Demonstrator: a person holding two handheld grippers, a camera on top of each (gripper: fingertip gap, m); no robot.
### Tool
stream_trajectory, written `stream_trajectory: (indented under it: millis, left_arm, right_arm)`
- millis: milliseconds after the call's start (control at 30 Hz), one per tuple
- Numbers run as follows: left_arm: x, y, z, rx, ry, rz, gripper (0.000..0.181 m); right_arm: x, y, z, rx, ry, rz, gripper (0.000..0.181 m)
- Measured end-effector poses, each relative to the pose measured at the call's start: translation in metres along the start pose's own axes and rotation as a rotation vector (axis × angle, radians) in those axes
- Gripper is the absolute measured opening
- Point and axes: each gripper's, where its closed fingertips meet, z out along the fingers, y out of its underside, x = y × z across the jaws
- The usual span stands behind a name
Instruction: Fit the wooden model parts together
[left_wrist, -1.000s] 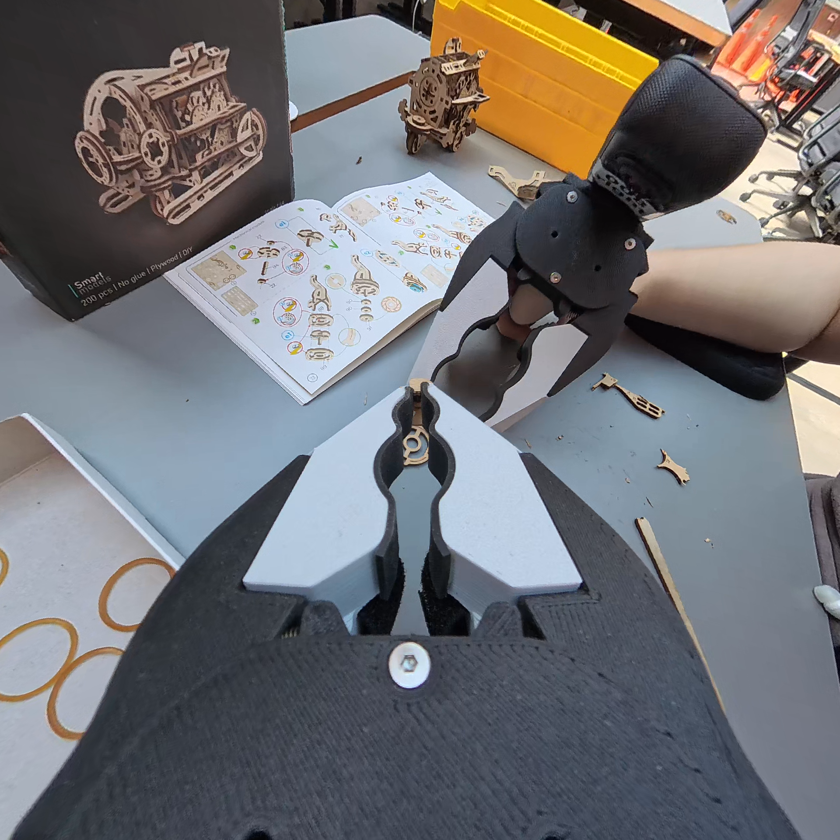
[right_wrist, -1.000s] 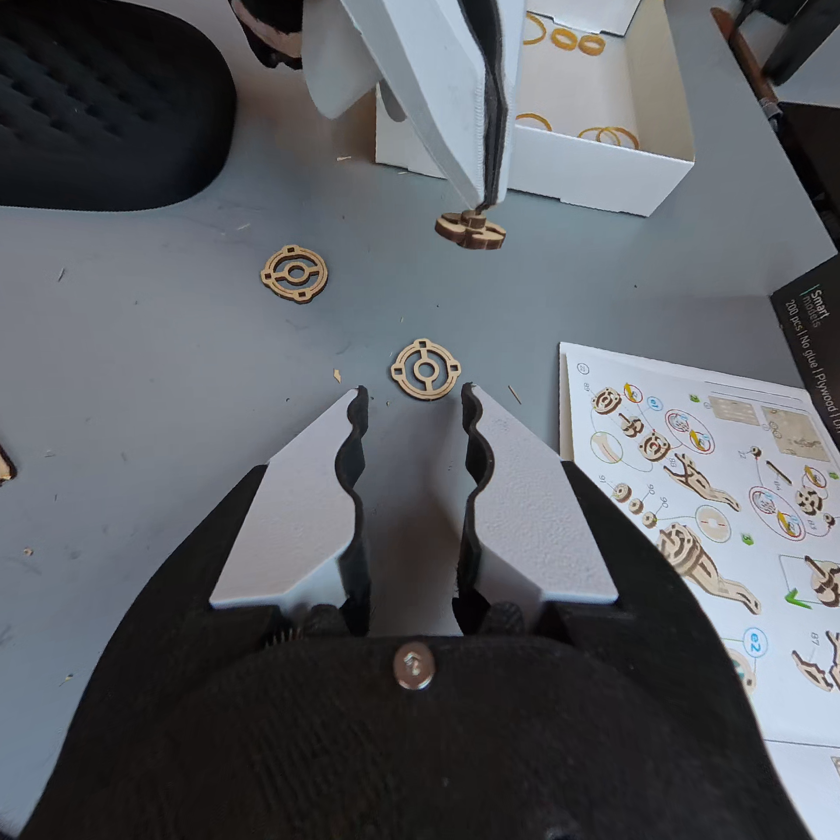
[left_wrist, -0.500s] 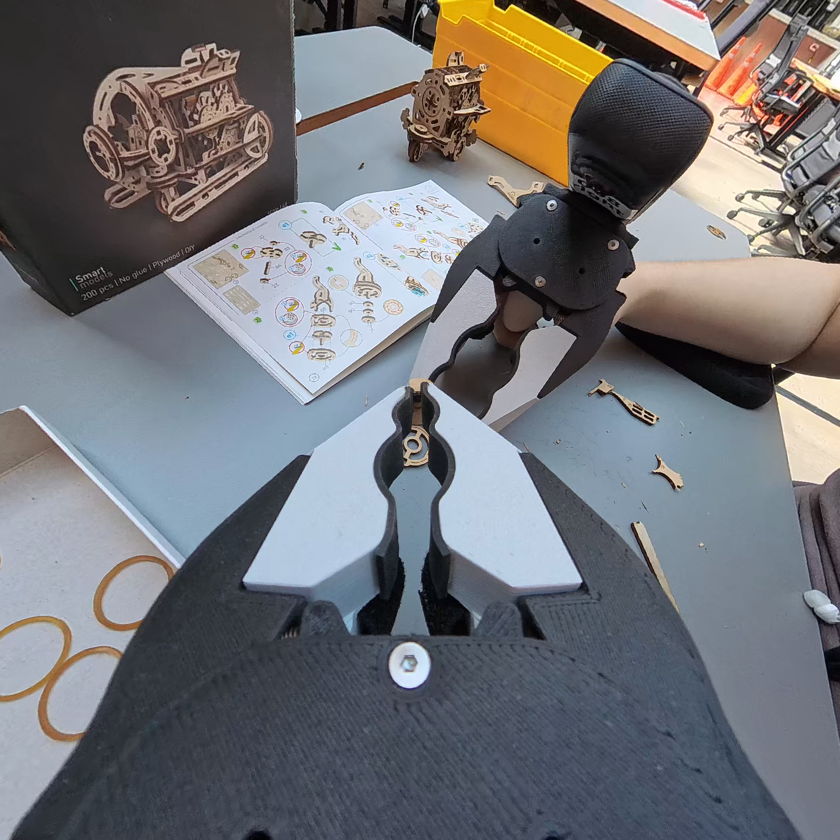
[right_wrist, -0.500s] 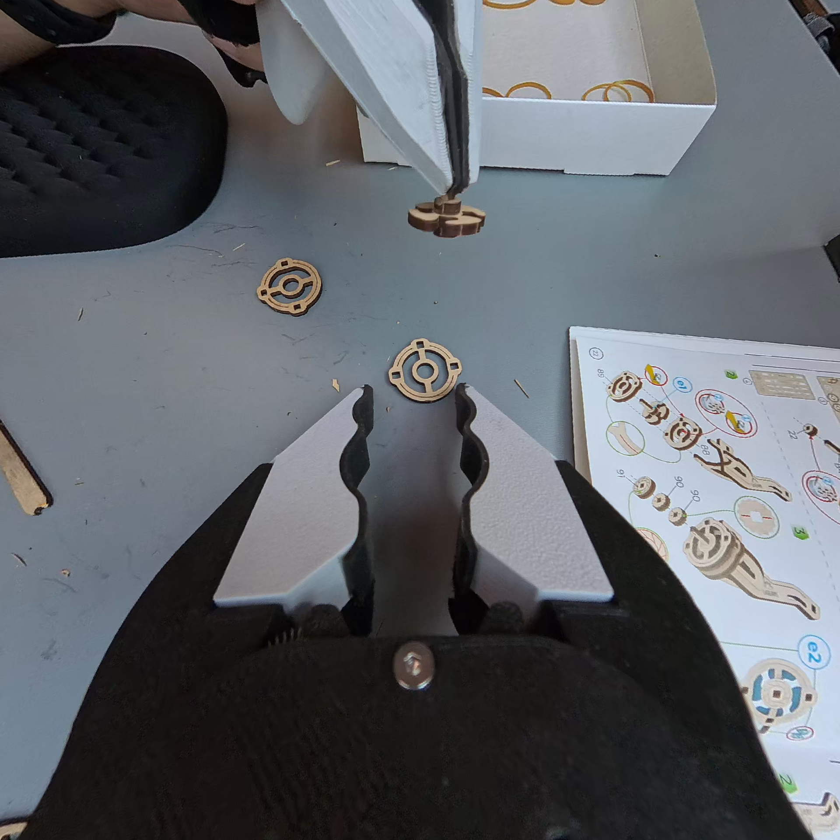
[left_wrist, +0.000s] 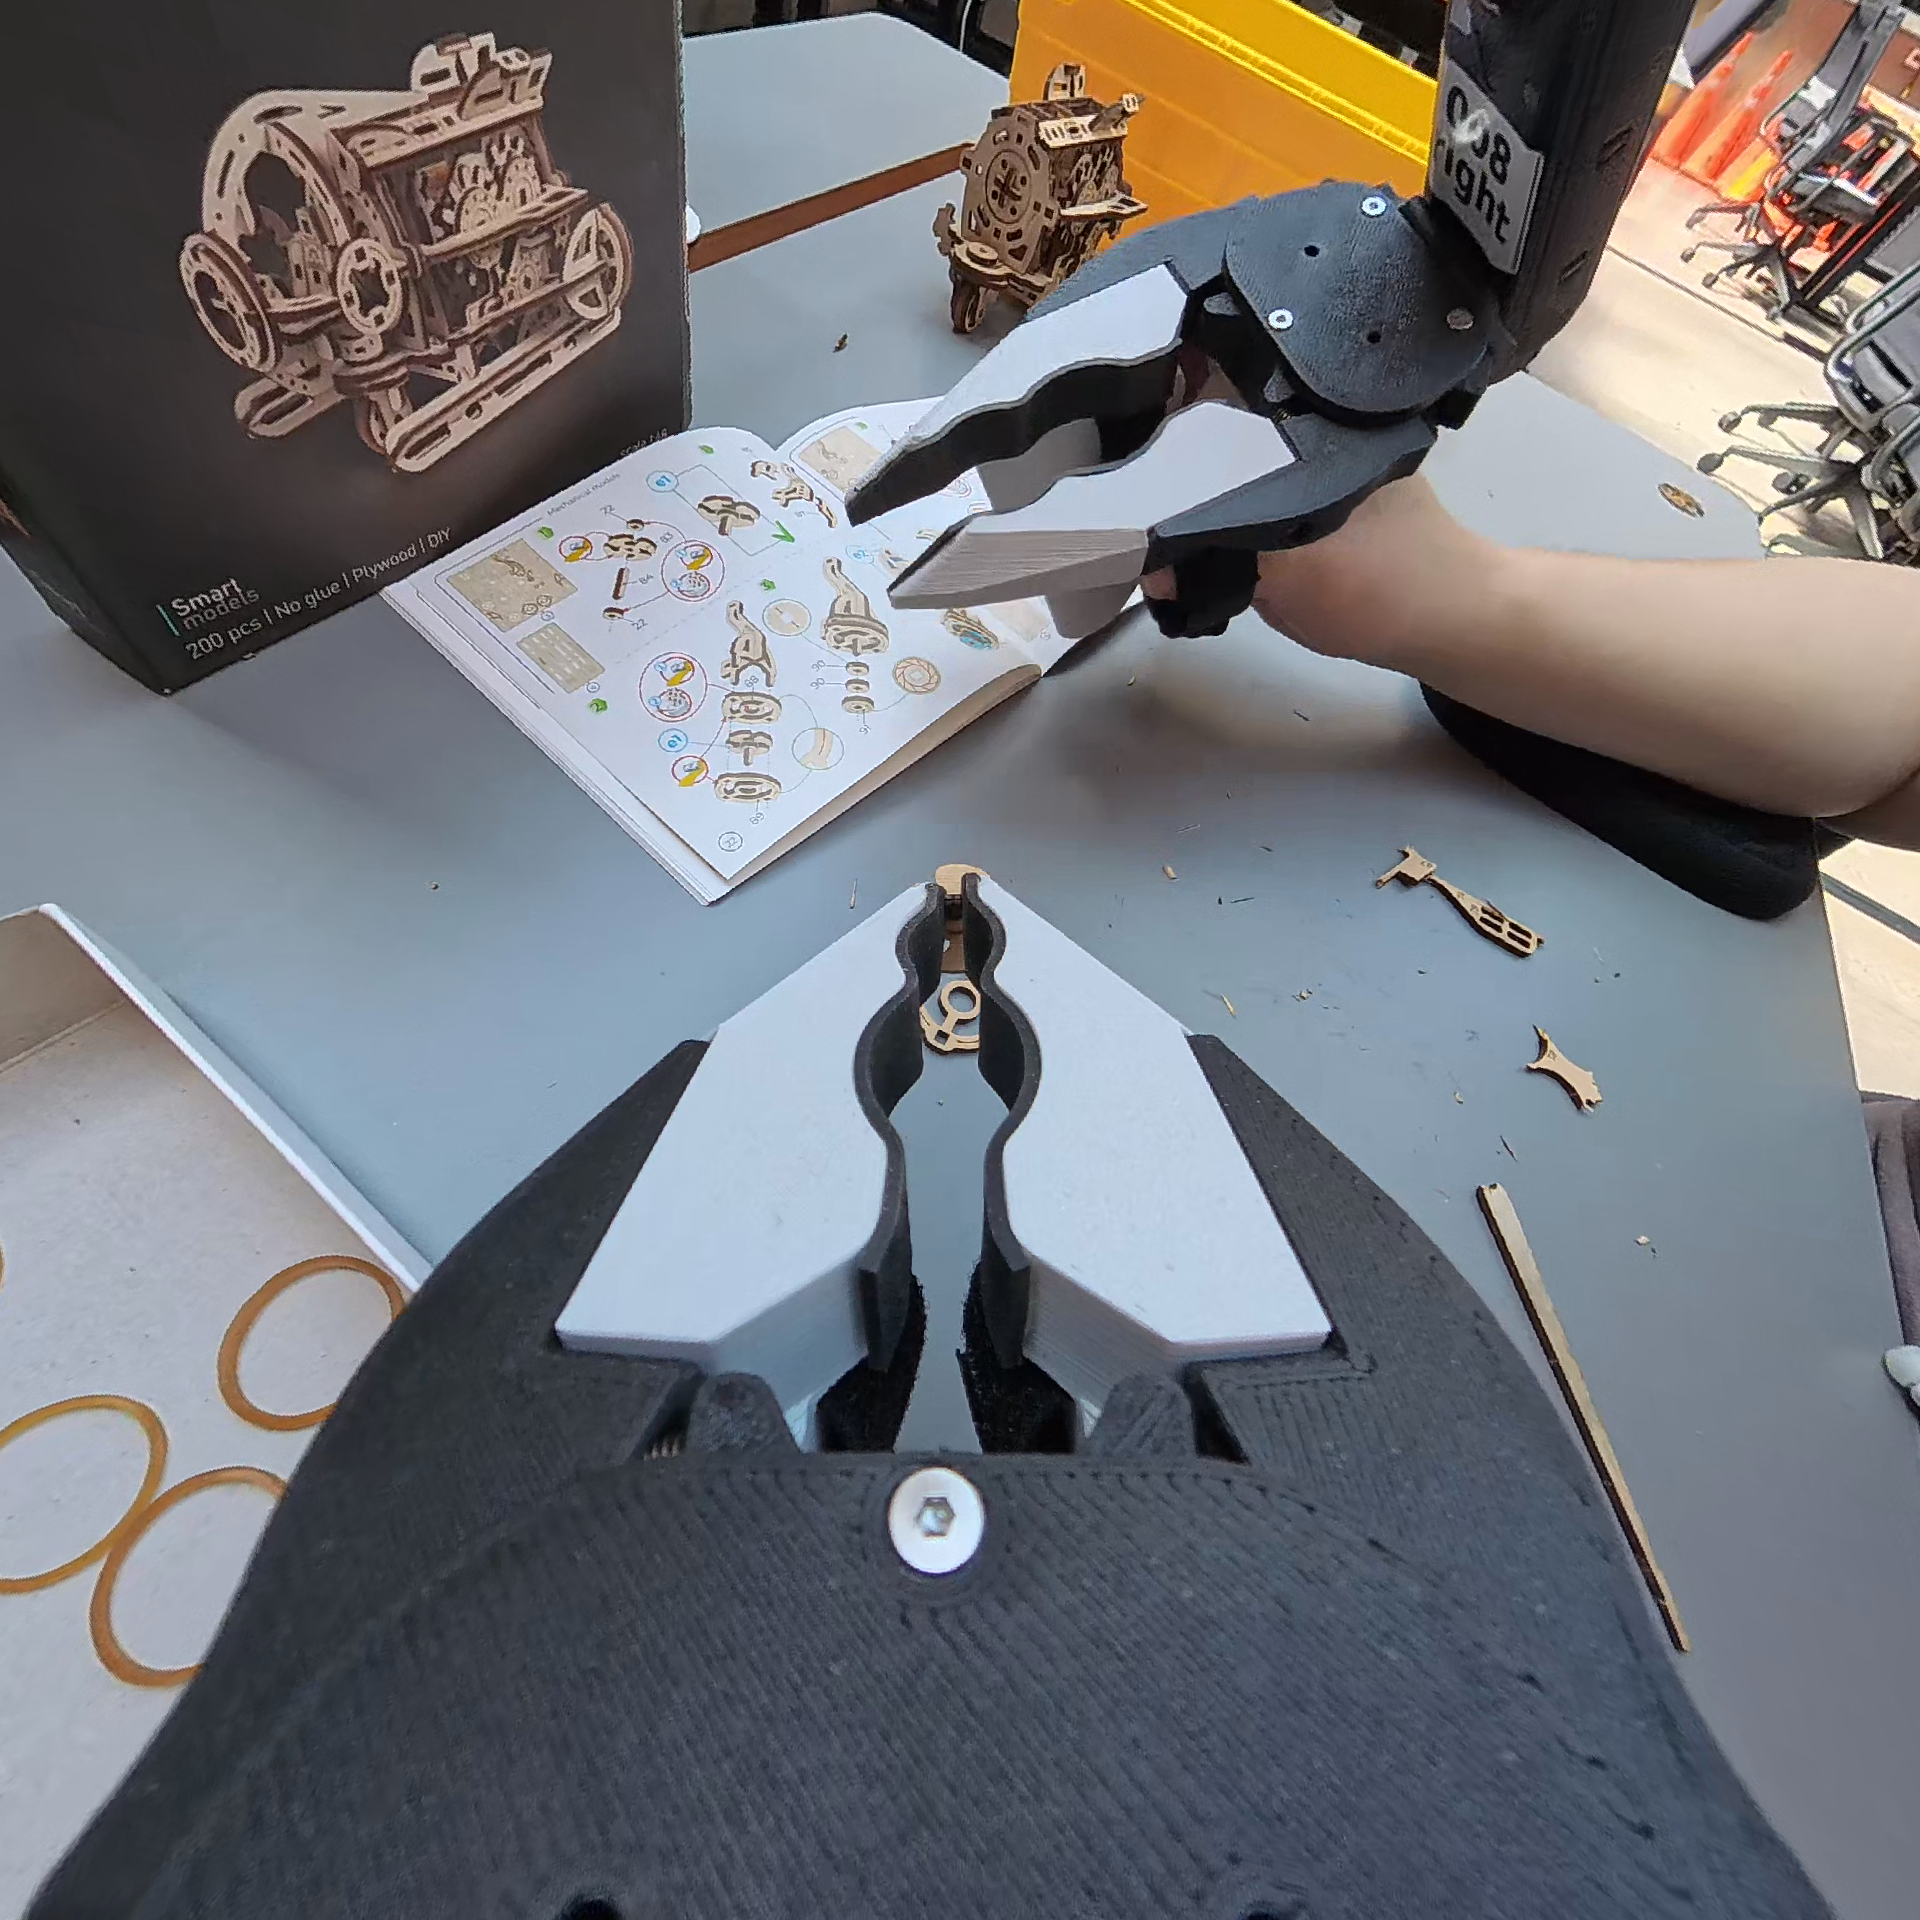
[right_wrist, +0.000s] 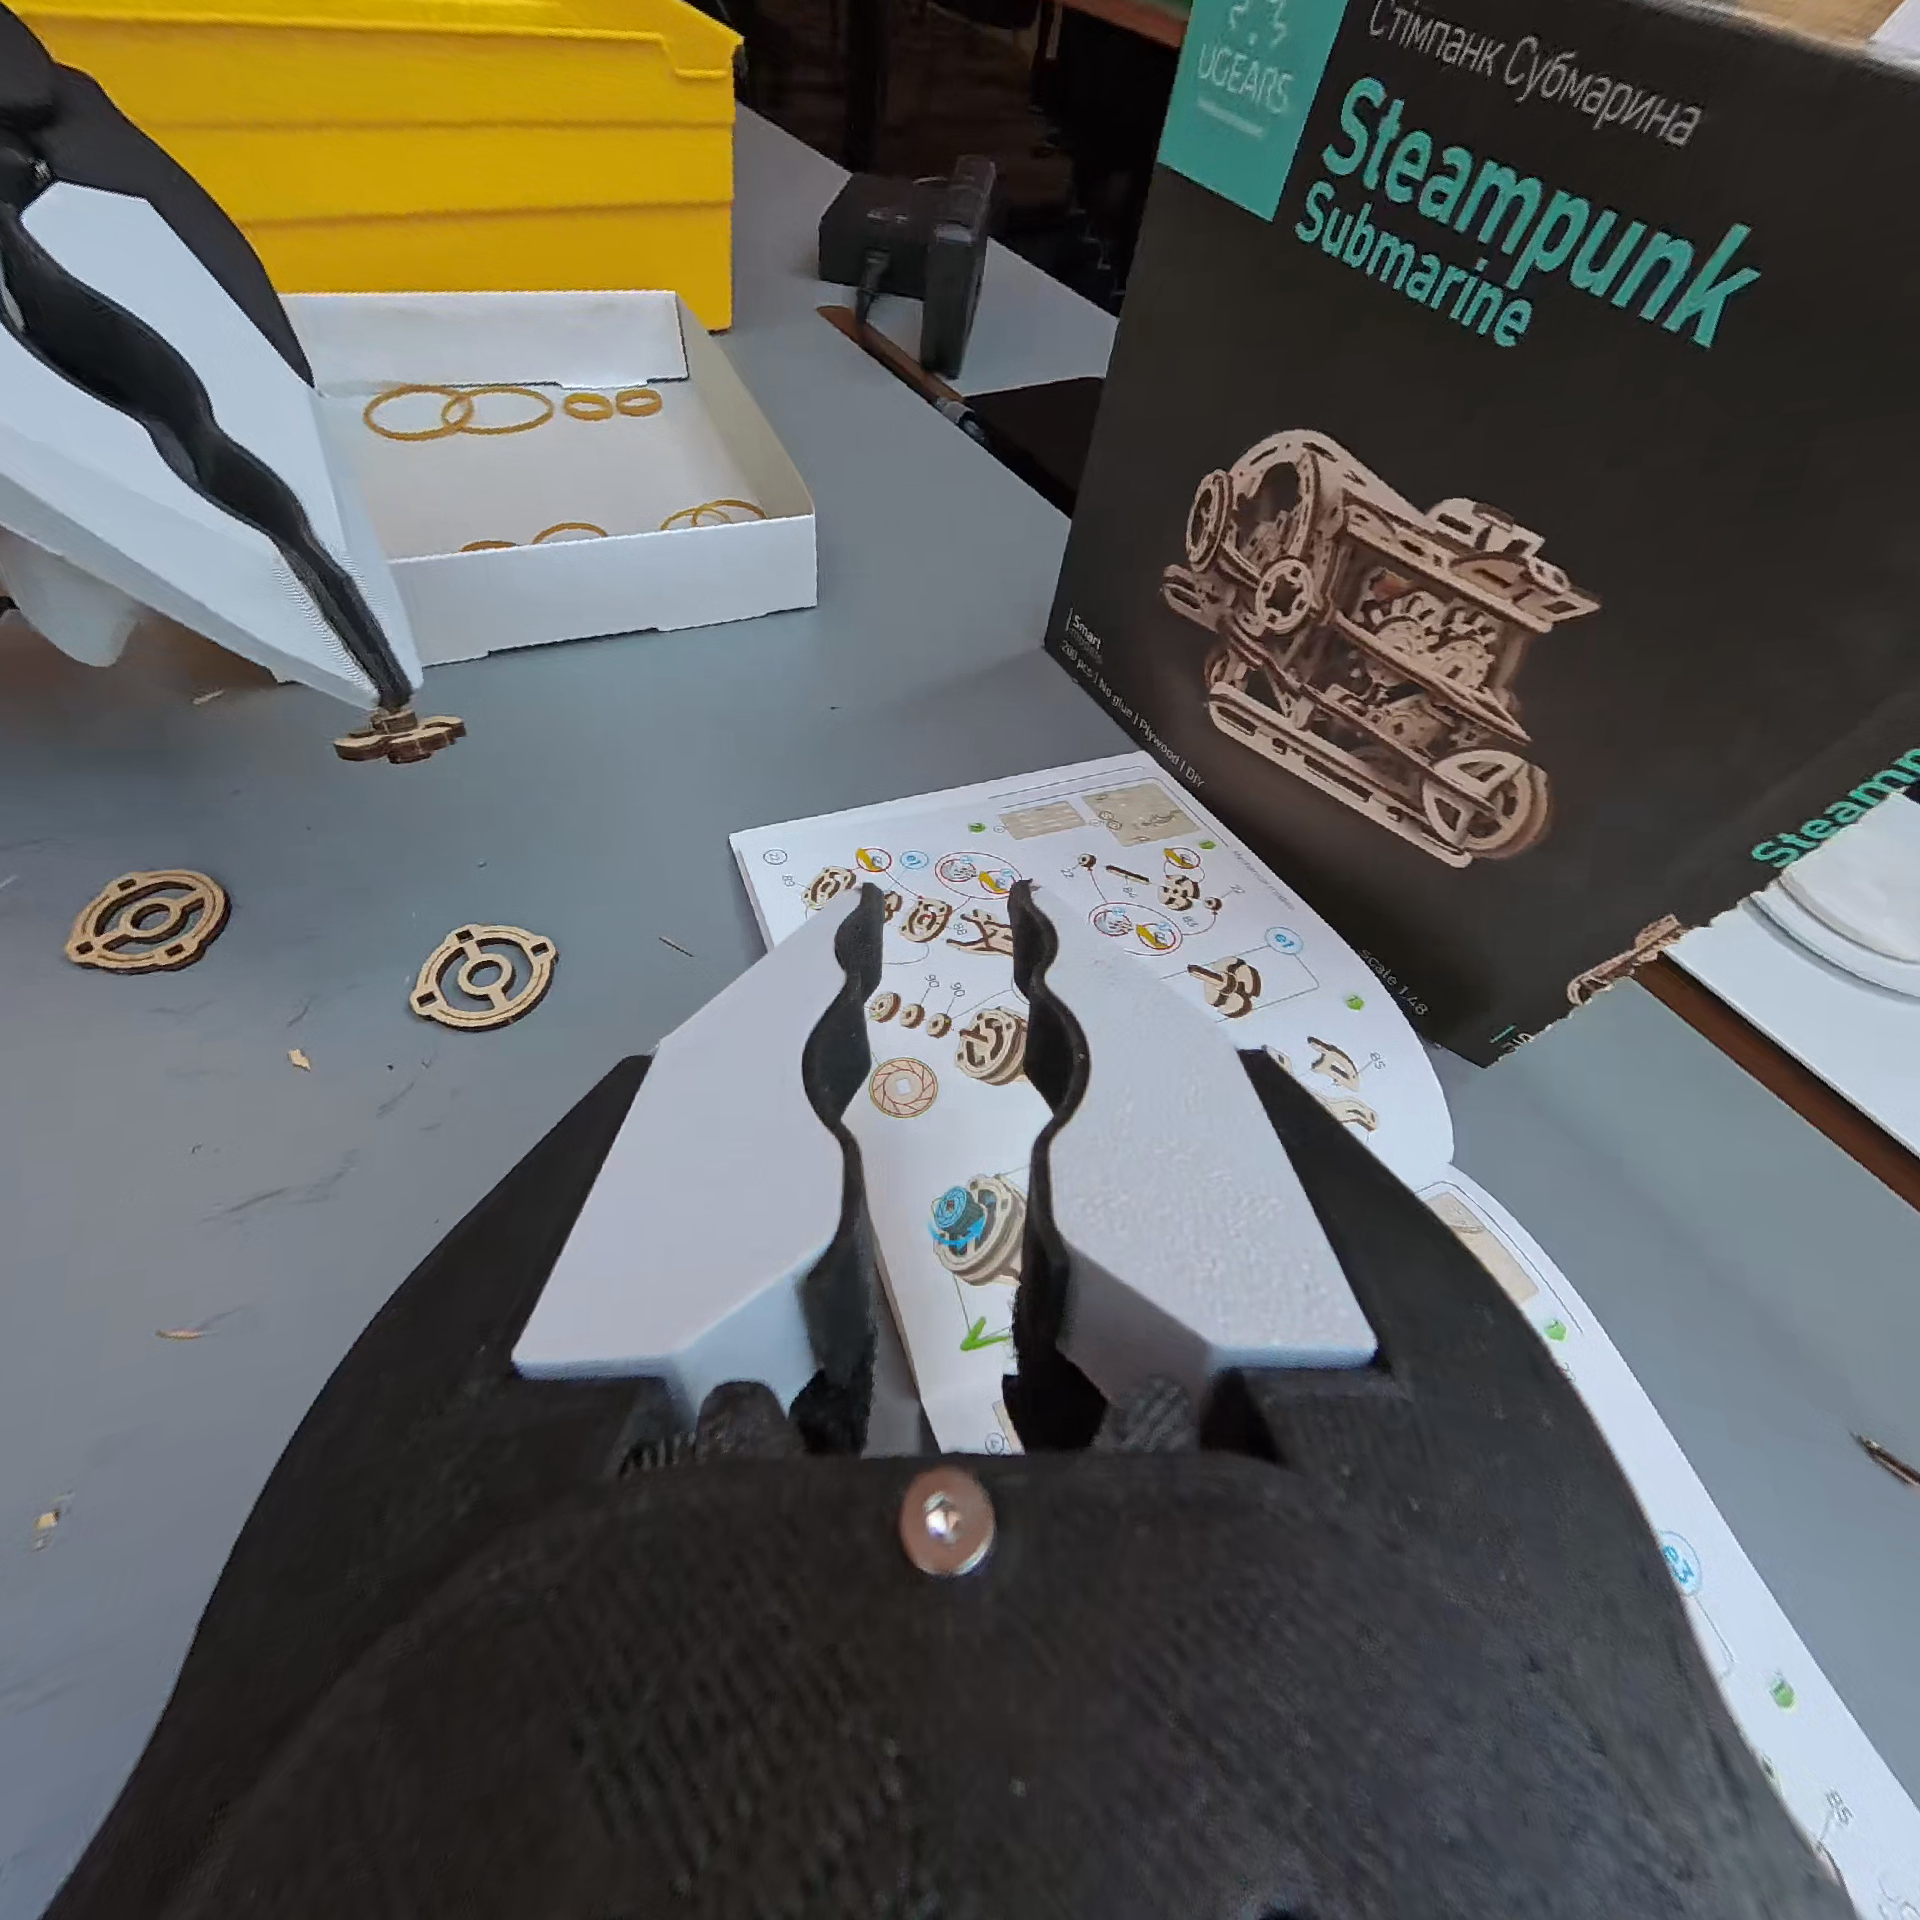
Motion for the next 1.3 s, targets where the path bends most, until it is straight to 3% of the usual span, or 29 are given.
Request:
stream_trajectory:
  millis: [133,633,833,1067,1300]
  left_arm:
    - [0.0,-0.001,0.001,0.006,-0.002,0.005,0.0]
    - [0.003,0.002,0.003,-0.003,0.014,0.019,0.0]
    - [0.003,0.002,0.002,-0.002,0.012,0.019,0.0]
    - [0.002,0.002,0.001,0.004,0.012,0.016,0.0]
    - [0.001,0.0,-0.001,0.011,0.008,0.015,0.0]
  right_arm:
    - [0.007,0.005,0.004,-0.049,-0.005,-0.097,0.0]
    - [-0.001,0.021,-0.006,-0.069,-0.023,-0.13,0.0]
    - [-0.027,0.02,-0.011,-0.039,-0.142,-0.127,0.0]
    - [-0.071,0.035,-0.014,-0.112,-0.288,-0.278,0.0]
    - [-0.085,0.055,-0.009,-0.203,-0.296,-0.47,0.0]
